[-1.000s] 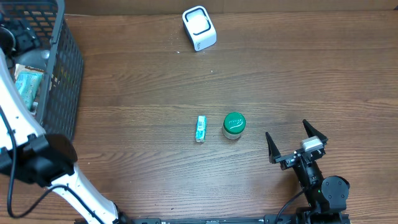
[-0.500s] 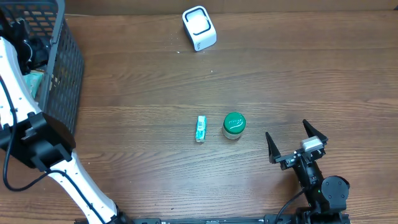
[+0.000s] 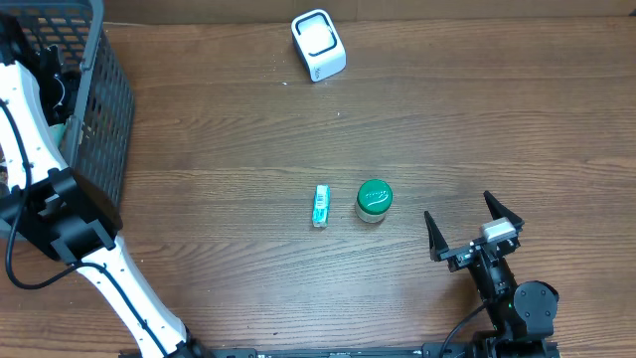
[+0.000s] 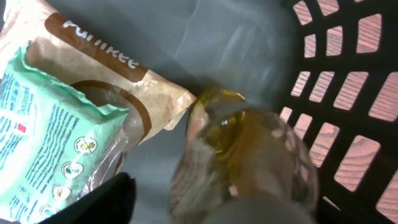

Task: Scan the item barcode
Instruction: 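Grasp the yellow Vim dish soap bottle in the basket with the left gripper, then carry the Vim bottle to the table and stand it left of the Kleenex pack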

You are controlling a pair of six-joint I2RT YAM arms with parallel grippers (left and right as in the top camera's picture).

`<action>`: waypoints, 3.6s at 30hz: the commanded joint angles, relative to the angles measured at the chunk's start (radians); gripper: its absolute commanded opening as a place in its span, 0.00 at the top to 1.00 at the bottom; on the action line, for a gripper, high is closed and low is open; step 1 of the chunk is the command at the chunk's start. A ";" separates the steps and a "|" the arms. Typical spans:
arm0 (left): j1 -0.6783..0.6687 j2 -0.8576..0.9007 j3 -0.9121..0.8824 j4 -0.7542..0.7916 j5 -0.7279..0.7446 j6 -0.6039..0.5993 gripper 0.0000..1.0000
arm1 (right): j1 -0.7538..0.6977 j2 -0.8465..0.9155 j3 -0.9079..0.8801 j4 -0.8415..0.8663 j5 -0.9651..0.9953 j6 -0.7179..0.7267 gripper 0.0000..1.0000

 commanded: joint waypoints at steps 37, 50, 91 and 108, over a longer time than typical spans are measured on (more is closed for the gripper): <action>-0.034 -0.584 0.074 -0.063 -0.019 -0.283 0.72 | -0.004 -0.008 -0.011 0.005 -0.004 0.006 0.00; -0.271 -0.678 0.052 -0.277 -0.058 -0.283 0.72 | -0.004 -0.008 -0.011 0.005 -0.004 0.006 0.00; -1.097 -0.678 -1.071 0.404 -0.415 -0.678 0.71 | -0.004 -0.008 -0.011 0.005 -0.004 0.006 0.00; -1.097 -0.678 -1.179 0.540 -0.420 -0.648 0.66 | -0.004 -0.008 -0.011 0.005 -0.004 0.006 0.00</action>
